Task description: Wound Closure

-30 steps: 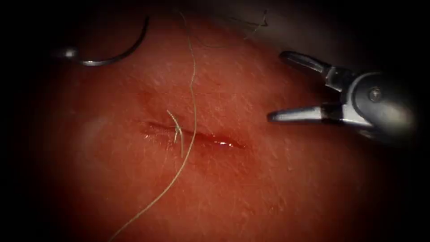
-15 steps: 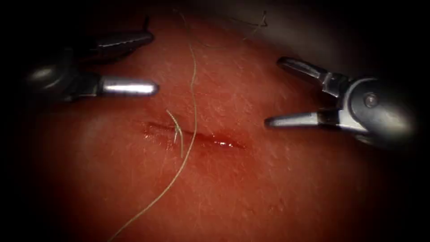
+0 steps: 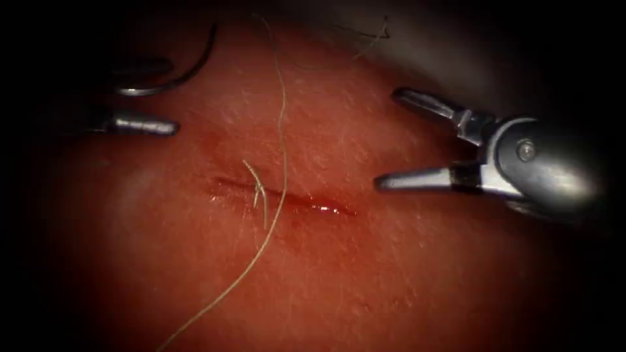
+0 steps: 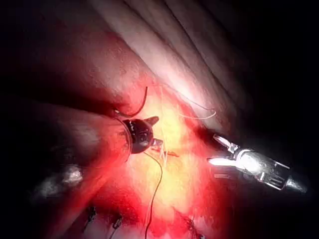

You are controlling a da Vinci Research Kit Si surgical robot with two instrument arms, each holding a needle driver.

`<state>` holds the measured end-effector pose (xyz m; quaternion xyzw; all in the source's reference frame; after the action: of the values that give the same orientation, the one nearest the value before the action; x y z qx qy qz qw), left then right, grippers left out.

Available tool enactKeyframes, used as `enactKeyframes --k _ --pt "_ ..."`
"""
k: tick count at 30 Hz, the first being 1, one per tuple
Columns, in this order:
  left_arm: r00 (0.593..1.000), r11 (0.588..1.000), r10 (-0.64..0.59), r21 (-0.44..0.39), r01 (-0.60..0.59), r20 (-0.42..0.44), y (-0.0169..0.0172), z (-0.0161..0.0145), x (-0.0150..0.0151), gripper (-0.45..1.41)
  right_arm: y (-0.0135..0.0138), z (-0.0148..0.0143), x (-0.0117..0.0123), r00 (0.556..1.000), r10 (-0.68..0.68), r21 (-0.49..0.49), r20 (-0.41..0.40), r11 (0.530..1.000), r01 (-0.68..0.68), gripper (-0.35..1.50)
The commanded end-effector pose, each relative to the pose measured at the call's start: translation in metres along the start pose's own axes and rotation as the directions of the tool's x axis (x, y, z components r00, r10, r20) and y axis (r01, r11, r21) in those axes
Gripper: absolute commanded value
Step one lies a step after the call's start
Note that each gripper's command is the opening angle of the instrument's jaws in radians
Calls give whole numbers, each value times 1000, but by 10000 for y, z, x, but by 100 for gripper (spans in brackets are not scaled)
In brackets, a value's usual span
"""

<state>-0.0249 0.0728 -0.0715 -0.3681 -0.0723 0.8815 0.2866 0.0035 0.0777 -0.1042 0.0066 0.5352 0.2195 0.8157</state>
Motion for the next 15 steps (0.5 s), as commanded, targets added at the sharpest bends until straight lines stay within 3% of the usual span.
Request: enactKeyframes --k 1,5,9,12,13,15 --pt "999 1000 3 7 -3 34 0 15 -11 77 0 9 1 1000 -2 0 -3 1000 2 148" --pt "994 999 4 40 -8 111 -11 35 -31 77 -2 10 2 1000 -2 3 -4 1000 2 148" --pt "993 998 -29 57 23 112 -18 39 -36 72 -3 10 2 1000 -2 4 -2 1000 2 148" --pt "997 994 -72 -83 69 -32 -14 34 -20 70 -3 9 3 1000 -2 5 -2 1000 2 148" --pt "989 991 -81 -120 66 -121 -7 31 -8 70 -4 9 3 1000 -2 8 -3 1000 2 148" --pt "973 987 -88 -149 56 -212 16 27 13 69 -3 10 2 1000 -3 11 -4 1000 3 148"
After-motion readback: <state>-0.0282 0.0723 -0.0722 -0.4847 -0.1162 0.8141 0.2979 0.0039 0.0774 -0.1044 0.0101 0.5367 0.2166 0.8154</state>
